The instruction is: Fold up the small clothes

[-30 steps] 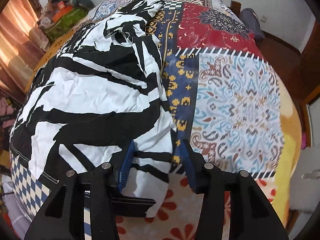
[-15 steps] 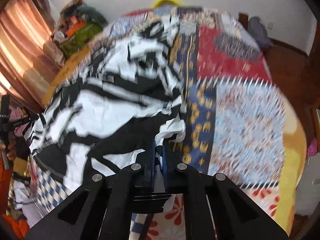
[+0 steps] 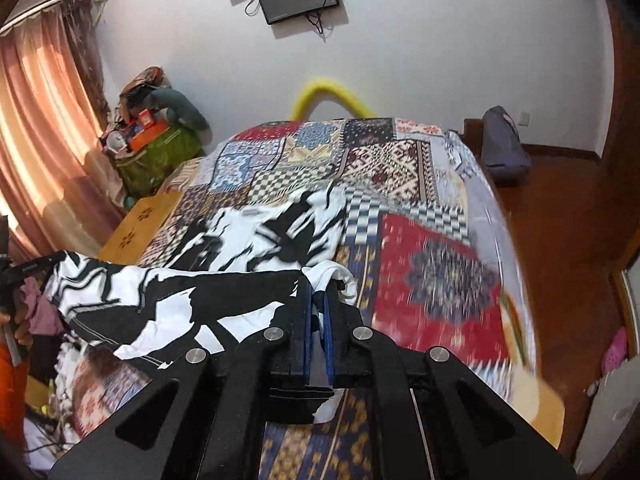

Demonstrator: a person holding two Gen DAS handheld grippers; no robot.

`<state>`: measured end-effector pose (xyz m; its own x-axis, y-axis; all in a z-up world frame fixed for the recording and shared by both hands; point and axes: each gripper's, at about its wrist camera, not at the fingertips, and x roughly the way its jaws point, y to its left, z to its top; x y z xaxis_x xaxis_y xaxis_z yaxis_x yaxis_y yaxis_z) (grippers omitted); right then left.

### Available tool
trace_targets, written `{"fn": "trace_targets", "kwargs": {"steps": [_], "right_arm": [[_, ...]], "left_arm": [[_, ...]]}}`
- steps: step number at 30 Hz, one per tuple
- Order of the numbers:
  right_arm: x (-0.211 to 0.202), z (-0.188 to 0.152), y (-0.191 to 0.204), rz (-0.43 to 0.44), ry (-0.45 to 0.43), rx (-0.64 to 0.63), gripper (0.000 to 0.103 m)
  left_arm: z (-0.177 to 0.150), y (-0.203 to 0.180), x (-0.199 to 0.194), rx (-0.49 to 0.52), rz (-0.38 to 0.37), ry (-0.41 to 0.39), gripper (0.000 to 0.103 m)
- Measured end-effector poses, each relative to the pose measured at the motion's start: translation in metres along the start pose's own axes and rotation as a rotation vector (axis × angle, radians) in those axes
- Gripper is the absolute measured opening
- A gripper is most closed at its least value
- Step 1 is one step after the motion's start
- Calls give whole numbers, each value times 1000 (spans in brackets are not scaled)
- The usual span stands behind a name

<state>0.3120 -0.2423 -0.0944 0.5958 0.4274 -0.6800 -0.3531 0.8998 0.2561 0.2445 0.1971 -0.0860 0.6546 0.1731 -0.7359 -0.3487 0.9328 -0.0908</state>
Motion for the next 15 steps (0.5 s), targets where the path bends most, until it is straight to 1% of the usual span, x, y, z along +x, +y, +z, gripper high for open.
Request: {"fn": "trace_targets", "kwargs": {"steps": [4, 7, 9, 15], "right_arm": [[27, 20, -5, -24, 17, -12, 4], [55, 35, -13, -42, 45, -20, 4], [77, 43, -18, -53, 68, -22, 4], [138, 58, -37, -65, 143, -22, 4]], "left_arm": [[24, -1, 32, -2, 26, 5, 3], [39, -1, 65, -5, 47, 23, 3], [48, 0, 93, -16, 55, 47, 3], [56, 2, 166, -34, 84, 117, 3]]}}
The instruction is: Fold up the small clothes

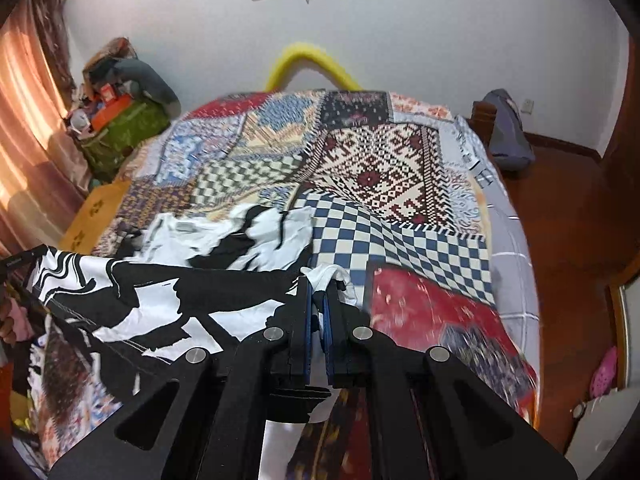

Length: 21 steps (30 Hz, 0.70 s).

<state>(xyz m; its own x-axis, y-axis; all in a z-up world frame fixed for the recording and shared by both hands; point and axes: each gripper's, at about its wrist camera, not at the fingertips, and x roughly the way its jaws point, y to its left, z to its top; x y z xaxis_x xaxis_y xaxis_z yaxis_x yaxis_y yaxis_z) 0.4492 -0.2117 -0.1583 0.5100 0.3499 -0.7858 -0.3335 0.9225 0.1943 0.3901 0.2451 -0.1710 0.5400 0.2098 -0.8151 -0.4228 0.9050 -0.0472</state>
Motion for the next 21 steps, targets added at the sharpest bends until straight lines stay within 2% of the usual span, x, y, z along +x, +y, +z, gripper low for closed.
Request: {"fn": "trace_targets", "kwargs": {"steps": [5, 6, 8, 9, 11, 13, 14, 15, 16, 18, 19, 21], "right_arm": [[29, 5, -7, -14, 45, -24, 4], [30, 7, -8, -16, 45, -28, 4], [26, 11, -9, -34, 26, -41, 6], [19, 14, -10, -45, 2, -45, 9], [7, 19, -12, -59, -30, -28, 12], [-2, 24, -12, -62, -36, -21, 17], [-11, 24, -11, -60, -50, -18, 18], [-17, 24, -10, -65, -63, -14, 28], [-26, 23, -9, -88, -86, -12, 46], [-44, 19, -6, -121, -150, -15, 63], [-52, 16, -5, -125, -174, -14, 64], [-61, 10, -5, -106, -154, -14, 64]], "left_arm": [[-2, -3, 59, 14, 14, 92, 4], [-2, -4, 65, 31, 32, 95, 4], [-1, -5, 65, 61, 128, 63, 4], [1, -2, 61, 65, 147, 48, 7], [6, 6, 51, 38, 101, 35, 15], [8, 18, 37, 1, 70, 23, 31], [7, 22, 31, -2, 71, 16, 34], [5, 24, 26, 2, 79, 9, 39], [3, 25, 23, 9, 85, 6, 42], [-7, 27, 17, 28, 86, 30, 44], [-14, 28, 16, 36, 79, 53, 44], [-28, 30, 13, 44, 53, 88, 45]]}}
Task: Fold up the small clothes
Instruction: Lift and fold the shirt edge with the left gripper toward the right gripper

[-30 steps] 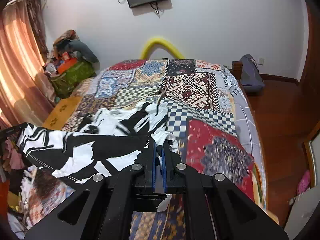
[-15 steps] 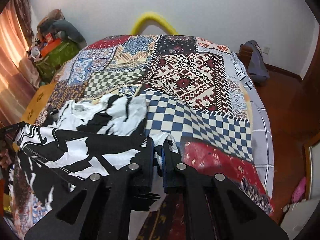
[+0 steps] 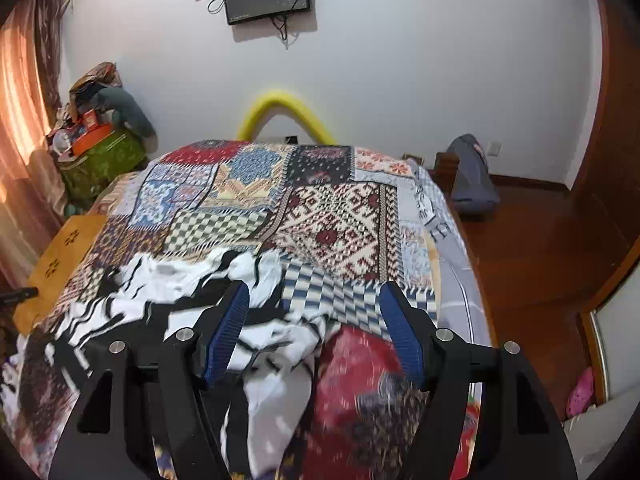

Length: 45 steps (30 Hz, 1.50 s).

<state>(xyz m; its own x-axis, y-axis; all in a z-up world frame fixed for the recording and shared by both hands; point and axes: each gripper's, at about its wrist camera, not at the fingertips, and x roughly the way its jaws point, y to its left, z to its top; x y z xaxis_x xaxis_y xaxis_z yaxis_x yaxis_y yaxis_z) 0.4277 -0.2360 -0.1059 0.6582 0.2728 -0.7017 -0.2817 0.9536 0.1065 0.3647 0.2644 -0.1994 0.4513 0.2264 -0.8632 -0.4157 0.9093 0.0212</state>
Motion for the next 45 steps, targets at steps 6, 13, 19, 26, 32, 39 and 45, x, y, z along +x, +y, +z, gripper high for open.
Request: {"fn": "trace_targets", "kwargs": {"steps": [6, 13, 19, 26, 32, 39, 45], "right_arm": [[2, -44, 14, 50, 98, -39, 64], [41, -90, 25, 125, 241, 20, 56], [40, -98, 30, 223, 247, 72, 17], [8, -118, 32, 219, 251, 30, 13], [-14, -157, 36, 199, 301, -10, 13], [-40, -173, 39, 97, 327, -95, 33], [-76, -146, 38, 3, 185, -122, 43]], "left_arm": [[-41, -13, 0, 20, -104, 86, 51], [-66, -44, 25, 28, -169, 185, 47], [-78, -68, 18, 112, -185, 165, 8], [-103, -52, -22, 145, -189, 121, 5], [-138, -31, -46, 147, -158, 127, 1], [-158, -11, -64, 172, -94, 127, 1], [-140, -29, -87, 193, -126, 49, 13]]}}
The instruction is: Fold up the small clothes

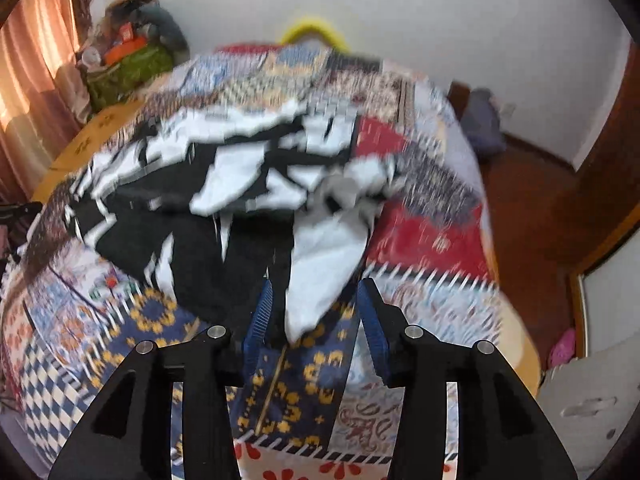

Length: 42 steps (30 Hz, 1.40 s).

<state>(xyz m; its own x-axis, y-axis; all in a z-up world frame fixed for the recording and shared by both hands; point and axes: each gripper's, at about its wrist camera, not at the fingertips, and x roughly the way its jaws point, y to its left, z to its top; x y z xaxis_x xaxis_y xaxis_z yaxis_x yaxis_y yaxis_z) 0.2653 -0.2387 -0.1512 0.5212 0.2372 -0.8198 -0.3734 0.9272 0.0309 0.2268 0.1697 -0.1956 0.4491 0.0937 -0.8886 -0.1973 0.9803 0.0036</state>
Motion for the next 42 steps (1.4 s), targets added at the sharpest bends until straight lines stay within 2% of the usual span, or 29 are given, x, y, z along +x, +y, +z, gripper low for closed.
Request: {"fn": "trace_targets", "kwargs": {"steps": [3, 9, 12, 15, 19, 24, 26, 30, 34, 38, 42], "right_arm": [[-4, 9, 9, 43, -29, -5, 45], [34, 13, 48, 134, 30, -79, 45], [66, 12, 65, 154, 81, -107, 45], [89, 14, 72, 163, 118, -110, 45], [103, 26, 80, 183, 118, -117, 45], [118, 69, 83, 213, 106, -113, 45], [118, 88, 77, 231, 78, -80, 45], [118, 137, 44, 160, -10, 40, 45], [97, 167, 3, 82, -109, 172, 45], [61, 160, -13, 121, -160, 189, 45], [49, 118, 3, 161, -111, 88, 46]], "left_arm": [[12, -20, 6, 24, -32, -4, 24], [21, -74, 36, 120, -94, 48, 24], [19, -96, 58, 182, -81, 91, 24], [16, -103, 74, 192, -80, 120, 24], [12, -104, 75, 218, -88, 95, 25], [10, -103, 76, 223, -93, 93, 25], [9, -103, 75, 226, -93, 88, 25], [6, -103, 75, 236, -92, 83, 25], [6, -102, 75, 232, -99, 85, 25], [9, -100, 75, 231, -109, 99, 25], [18, -90, 76, 188, -138, 120, 26]]}}
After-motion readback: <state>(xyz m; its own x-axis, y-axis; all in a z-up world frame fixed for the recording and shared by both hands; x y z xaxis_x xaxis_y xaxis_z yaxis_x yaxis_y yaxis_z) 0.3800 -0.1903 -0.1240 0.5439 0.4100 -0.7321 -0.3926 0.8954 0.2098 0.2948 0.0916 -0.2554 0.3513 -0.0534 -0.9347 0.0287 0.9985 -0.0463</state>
